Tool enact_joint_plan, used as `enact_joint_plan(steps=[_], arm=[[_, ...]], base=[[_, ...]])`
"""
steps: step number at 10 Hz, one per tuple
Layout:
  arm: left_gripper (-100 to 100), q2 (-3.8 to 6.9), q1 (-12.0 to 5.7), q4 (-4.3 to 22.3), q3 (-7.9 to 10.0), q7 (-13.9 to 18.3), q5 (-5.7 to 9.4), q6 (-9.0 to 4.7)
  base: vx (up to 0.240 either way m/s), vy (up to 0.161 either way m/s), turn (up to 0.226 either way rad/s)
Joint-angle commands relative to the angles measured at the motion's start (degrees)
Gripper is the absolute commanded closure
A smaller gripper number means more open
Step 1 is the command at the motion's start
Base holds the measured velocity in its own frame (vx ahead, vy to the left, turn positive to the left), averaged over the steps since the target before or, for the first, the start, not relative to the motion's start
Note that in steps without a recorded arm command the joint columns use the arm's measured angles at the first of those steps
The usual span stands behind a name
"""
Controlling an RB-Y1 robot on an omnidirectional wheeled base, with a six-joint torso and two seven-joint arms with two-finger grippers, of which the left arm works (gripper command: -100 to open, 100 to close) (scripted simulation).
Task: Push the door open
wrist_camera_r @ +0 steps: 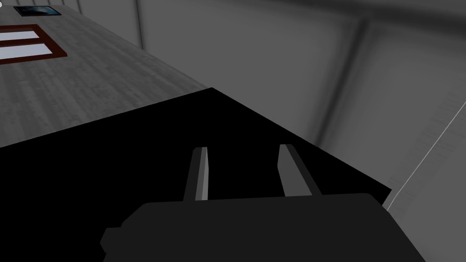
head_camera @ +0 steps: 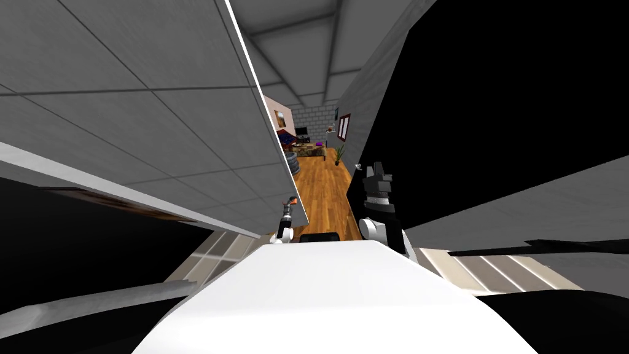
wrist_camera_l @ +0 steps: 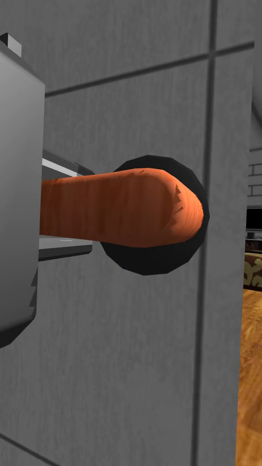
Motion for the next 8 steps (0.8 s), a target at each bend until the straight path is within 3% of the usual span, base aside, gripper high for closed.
enact_joint_plan(steps=[1,8], arm=[[100,0.54,0.56,-1.25,1.64,-0.55,0.64,0.62],[100,0.76,0.0,-0.08,6.52,-2.01,2.63,0.71]], base=[[0.151,-0.056,0.035],[0.194,-0.077,0.068]])
